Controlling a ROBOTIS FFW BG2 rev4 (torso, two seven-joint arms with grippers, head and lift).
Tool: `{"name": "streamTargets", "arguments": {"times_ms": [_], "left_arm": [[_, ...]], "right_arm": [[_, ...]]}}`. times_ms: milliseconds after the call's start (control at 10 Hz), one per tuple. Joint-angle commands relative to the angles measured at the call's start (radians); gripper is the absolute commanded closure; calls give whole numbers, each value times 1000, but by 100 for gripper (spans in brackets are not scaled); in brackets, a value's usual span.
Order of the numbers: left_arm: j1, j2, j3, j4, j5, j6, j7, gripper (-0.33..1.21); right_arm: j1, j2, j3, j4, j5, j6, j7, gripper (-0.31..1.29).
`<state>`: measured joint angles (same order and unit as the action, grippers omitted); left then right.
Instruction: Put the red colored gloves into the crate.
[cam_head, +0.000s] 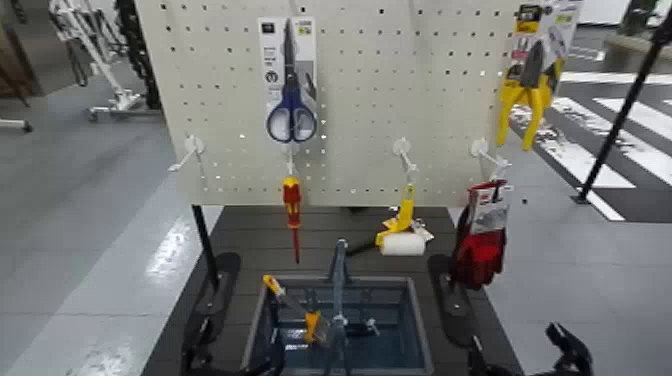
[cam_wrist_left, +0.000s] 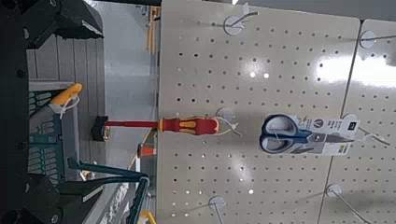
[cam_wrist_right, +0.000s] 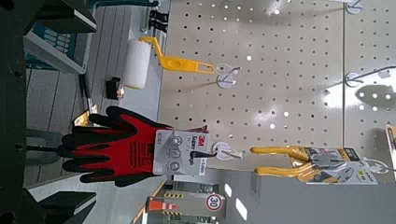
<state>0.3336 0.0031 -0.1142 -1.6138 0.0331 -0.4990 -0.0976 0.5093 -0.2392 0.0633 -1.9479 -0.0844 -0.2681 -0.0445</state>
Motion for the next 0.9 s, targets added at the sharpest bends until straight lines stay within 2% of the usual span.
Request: {"name": "streamTargets", "arguments": {"times_ms": [100,300,500,600,700,800,900], "left_arm": [[-8,-78,5,-11,27,50,-56,15],[-7,-84,10,-1,25,22,-56,8],[-4,-84,11,0,28,19,-57,8],[-5,-86,10,3,28,19,-56,8],[-5,-87,7,2,28,30,-56,8],[-5,-87,7,0,28,27,-56,8],[-5,-89,7,0,31,27,-56,8]], "right_arm": [[2,0,0,-2,0,0,0,5],[2,0,0,-3,0,0,0,5],[3,-3,-7,-6,-9,1,11,4],[0,-3,-23,0,-80,21,60,4],[-9,-2,-37,-6,-67,35,66,4],[-28,0,-59,-9,-83,58,77,3],[-67,6,-112,-9,-77,119,150,3]]}}
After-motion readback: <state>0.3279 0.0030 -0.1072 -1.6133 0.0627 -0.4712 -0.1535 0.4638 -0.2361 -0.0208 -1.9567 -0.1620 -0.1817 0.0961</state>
